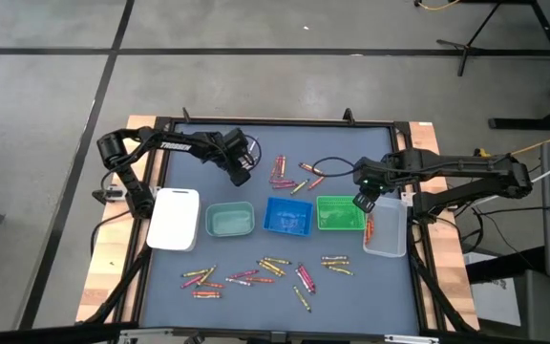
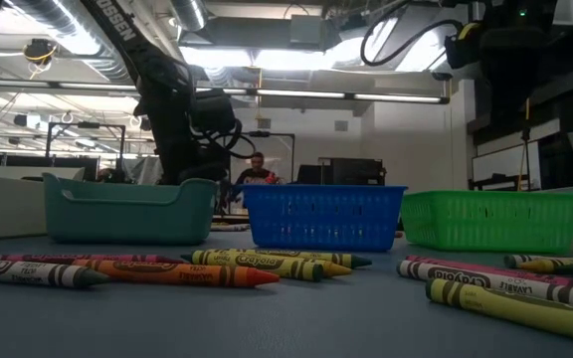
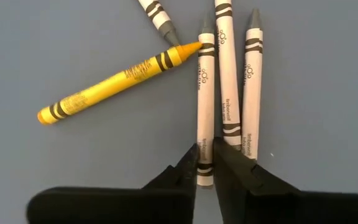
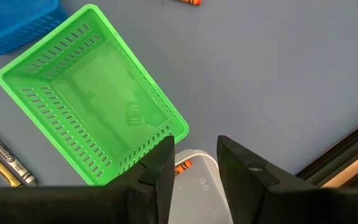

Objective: Sort crayons
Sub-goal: Put the gray crayon into the light green bin

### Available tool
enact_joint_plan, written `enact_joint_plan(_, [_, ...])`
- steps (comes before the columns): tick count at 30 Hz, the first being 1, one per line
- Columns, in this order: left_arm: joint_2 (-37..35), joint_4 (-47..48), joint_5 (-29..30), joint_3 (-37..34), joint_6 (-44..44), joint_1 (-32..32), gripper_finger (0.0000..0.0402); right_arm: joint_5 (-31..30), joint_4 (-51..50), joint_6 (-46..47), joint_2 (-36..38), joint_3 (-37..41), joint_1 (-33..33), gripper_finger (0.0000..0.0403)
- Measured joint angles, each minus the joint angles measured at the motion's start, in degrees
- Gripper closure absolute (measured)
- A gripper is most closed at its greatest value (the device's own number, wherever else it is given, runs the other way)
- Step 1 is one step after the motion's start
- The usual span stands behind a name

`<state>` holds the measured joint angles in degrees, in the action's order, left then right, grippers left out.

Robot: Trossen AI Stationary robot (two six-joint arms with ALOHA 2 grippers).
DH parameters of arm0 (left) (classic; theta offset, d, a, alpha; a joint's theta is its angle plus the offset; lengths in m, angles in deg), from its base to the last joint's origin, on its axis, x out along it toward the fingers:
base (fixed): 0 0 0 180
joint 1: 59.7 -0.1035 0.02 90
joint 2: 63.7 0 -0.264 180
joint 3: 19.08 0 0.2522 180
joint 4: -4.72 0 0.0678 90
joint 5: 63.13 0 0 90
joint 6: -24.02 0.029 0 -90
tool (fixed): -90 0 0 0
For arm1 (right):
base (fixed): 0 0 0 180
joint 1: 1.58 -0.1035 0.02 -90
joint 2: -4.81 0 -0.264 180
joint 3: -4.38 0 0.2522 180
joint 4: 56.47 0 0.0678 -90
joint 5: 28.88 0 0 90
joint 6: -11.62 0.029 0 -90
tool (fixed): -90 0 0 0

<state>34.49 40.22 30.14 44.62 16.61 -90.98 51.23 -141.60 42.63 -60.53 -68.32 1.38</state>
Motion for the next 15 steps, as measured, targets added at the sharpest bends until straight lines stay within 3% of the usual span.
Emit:
enact_joint_plan(5, [-0.02,0.04,0.20,0.00,0.01,-0.02,0.0397,0.00,0.02,0.00,0.00,0.00,0.00,0.0283])
enact_joint_plan(15, [0.23,-0.76,0.22,1.58,0.01,-0.04,0.0398,0.01,1.51,0.00,0.00,0.02,0.01,0.0283])
